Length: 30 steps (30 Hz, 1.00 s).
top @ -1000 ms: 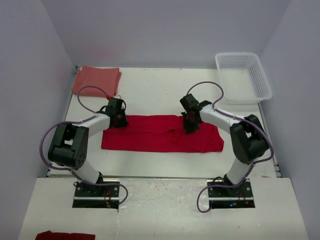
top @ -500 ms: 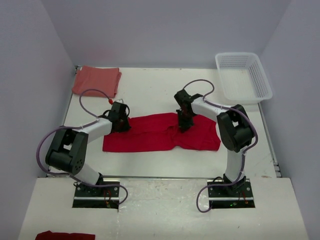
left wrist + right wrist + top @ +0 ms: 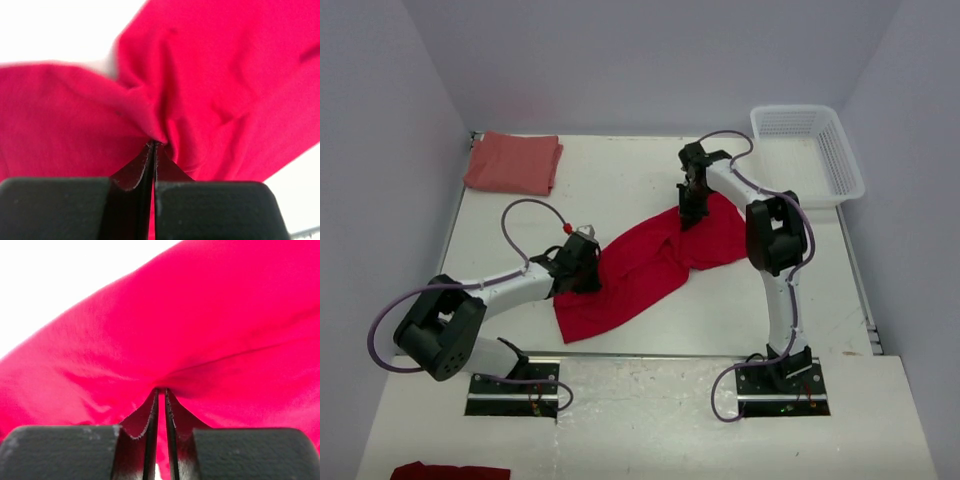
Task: Fold and stack the t-shirts
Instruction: Rotate the tshirt 90 degrees
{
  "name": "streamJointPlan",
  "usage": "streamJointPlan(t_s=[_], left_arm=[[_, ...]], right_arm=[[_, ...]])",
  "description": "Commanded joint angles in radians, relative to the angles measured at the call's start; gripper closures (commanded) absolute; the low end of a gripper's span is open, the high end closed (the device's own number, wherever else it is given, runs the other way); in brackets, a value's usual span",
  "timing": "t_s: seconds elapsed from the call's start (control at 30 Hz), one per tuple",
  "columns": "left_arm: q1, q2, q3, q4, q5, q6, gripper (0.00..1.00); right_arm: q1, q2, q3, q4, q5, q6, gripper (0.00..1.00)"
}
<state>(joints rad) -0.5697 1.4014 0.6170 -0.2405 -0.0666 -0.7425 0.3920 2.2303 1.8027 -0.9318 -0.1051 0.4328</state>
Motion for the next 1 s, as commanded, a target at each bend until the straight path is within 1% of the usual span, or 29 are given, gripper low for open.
streamJointPlan(t_s=[0.0,0.03,0.07,0.1,0.2,0.33,0.4,0.43,0.47,0.5,0.53,0.57,0.6,0.67,0.7,0.73,0.8,0.83,0.87,0.9,0.93,0.97], left_arm=[[-0.1,0.024,-0.043,-0.12,0.043,-0.073,1.0],[-0.116,0.03,-0.043,-0.118,0.048,-0.083,1.0],[-0.131,0.036,-0.043,-0.109,0.053,-0.087,1.0],[-0.165,0.044,-0.042,-0.102,0.062,-0.099,1.0],[-0.225,0.07,-0.025,-0.051,0.06,-0.097,1.0],[-0.26,0.111,0.042,-0.042,0.054,-0.064,1.0],[-0.275,0.116,0.079,-0.039,0.057,-0.057,1.0],[-0.282,0.11,0.09,-0.04,0.057,-0.051,1.0],[-0.289,0.104,0.102,-0.04,0.054,-0.043,1.0],[-0.298,0.084,0.122,-0.043,0.047,-0.034,1.0],[-0.298,0.071,0.133,-0.049,0.044,-0.031,1.0],[-0.3,0.059,0.145,-0.074,0.036,-0.026,1.0],[-0.3,0.033,0.174,-0.094,0.001,-0.024,1.0],[-0.3,0.004,0.225,-0.179,-0.044,-0.029,1.0],[-0.3,-0.024,0.243,-0.213,-0.092,-0.049,1.0],[-0.3,-0.038,0.262,-0.279,-0.119,-0.063,1.0],[-0.305,-0.089,0.299,-0.328,-0.181,-0.108,1.0],[-0.309,-0.11,0.305,-0.351,-0.208,-0.118,1.0],[-0.311,-0.126,0.306,-0.352,-0.232,-0.118,1.0],[-0.311,-0.152,0.306,-0.341,-0.234,-0.083,1.0],[-0.309,-0.154,0.308,-0.292,-0.222,-0.048,1.0],[-0.308,-0.151,0.323,-0.26,-0.181,-0.005,1.0]], right_arm=[[-0.016,0.07,0.185,-0.114,-0.074,-0.052,0.89],[-0.019,0.118,0.226,-0.136,-0.09,-0.058,0.89],[-0.018,0.141,0.306,-0.171,-0.096,-0.074,0.88],[-0.018,0.164,0.351,-0.188,-0.1,-0.08,0.87],[-0.024,0.238,0.499,-0.225,-0.084,-0.091,0.88],[-0.028,0.22,0.558,-0.17,-0.025,-0.127,0.9],[-0.031,0.146,0.537,-0.104,0.03,-0.141,0.93],[-0.03,0.109,0.523,-0.047,0.047,-0.144,0.97],[-0.03,0.067,0.473,-0.017,0.056,-0.147,0.99],[-0.031,-0.031,0.439,0.019,0.08,-0.152,1.0],[-0.03,-0.082,0.411,0.083,0.096,-0.152,1.0],[-0.031,-0.133,0.358,0.106,0.103,-0.161,1.0],[-0.03,-0.224,0.339,0.123,0.123,-0.164,1.0],[-0.03,-0.302,0.305,0.129,0.145,-0.173,1.0],[-0.03,-0.373,0.29,0.123,0.157,-0.177,0.98],[-0.03,-0.406,0.278,0.111,0.168,-0.178,0.97],[-0.031,-0.472,0.222,0.096,0.185,-0.164,0.97],[-0.03,-0.542,0.195,0.094,0.186,-0.158,0.97],[-0.031,-0.579,0.128,0.094,0.188,-0.137,0.97],[-0.03,-0.616,0.086,0.097,0.194,-0.12,0.98],[-0.031,-0.696,0.045,0.12,0.18,-0.108,0.99],[-0.03,-0.736,-0.038,0.132,0.164,-0.094,1.0]])
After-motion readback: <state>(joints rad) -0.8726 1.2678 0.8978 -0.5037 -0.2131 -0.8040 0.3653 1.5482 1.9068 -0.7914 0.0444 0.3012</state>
